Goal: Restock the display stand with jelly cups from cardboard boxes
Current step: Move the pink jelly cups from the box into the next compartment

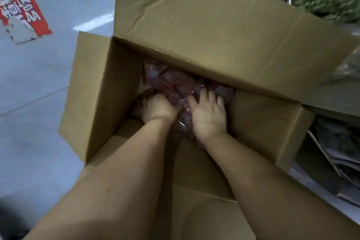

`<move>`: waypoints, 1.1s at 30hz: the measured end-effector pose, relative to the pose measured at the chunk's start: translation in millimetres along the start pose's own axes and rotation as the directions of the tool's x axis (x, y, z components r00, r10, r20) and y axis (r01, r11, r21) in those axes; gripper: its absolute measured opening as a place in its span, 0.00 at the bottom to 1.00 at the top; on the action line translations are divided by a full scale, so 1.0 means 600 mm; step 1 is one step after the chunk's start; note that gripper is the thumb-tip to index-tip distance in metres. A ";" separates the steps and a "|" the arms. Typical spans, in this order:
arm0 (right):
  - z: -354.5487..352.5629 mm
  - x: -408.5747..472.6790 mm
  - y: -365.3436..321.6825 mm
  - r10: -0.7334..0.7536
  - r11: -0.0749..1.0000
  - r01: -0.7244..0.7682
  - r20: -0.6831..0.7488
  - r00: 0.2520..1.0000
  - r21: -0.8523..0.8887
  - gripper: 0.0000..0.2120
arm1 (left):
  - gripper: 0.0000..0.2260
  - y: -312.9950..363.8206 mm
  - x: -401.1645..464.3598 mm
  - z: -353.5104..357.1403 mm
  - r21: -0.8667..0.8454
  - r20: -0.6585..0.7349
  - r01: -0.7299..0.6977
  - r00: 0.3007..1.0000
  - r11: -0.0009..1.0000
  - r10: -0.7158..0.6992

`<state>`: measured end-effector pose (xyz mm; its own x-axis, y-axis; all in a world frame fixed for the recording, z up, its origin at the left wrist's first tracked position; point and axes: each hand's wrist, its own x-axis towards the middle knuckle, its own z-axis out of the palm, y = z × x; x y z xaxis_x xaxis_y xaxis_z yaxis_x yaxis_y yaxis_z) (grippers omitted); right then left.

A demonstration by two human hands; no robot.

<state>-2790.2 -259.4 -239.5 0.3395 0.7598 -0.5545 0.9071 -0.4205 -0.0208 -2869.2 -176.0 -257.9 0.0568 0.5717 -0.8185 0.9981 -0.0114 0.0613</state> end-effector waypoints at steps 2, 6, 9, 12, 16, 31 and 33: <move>-0.002 0.007 0.001 -0.061 0.998 0.061 -0.015 0.998 0.021 0.15 | 0.29 -0.003 0.000 -0.005 -0.023 0.021 -0.042 0.999 0.999 0.043; -0.008 -0.004 0.002 0.146 0.966 -0.150 0.035 0.989 0.209 0.22 | 0.27 -0.002 -0.002 -0.008 -0.175 0.115 -0.057 0.990 0.983 0.078; -0.008 -0.032 -0.001 0.331 0.899 -0.336 0.064 0.941 0.282 0.27 | 0.22 0.012 0.000 0.001 -0.440 0.228 0.035 0.971 0.897 0.074; -0.013 -0.052 0.000 0.481 0.698 -0.505 0.190 0.856 0.508 0.30 | 0.18 0.033 0.007 0.017 -0.488 0.339 0.120 0.939 0.864 0.061; -0.021 -0.072 0.007 0.510 0.507 -0.522 0.249 0.823 0.686 0.30 | 0.22 0.039 0.001 0.029 -0.175 0.232 0.000 0.972 0.985 0.042; -0.473 -0.381 -0.021 0.462 0.022 -0.248 0.210 0.862 0.969 0.19 | 0.21 -0.038 -0.474 -0.343 -0.867 0.080 -0.122 0.923 0.484 0.375; -0.595 -0.433 -0.019 0.457 0.091 -0.164 0.105 0.883 0.982 0.25 | 0.22 -0.009 -0.573 -0.426 -0.873 0.016 -0.223 0.876 0.433 0.482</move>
<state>-2799.7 -275.1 202.0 0.6886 0.4264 -0.5866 -0.2173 -0.6503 -0.7279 -2900.7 -162.8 169.1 0.5311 0.4825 -0.6965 0.3975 0.5841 0.7077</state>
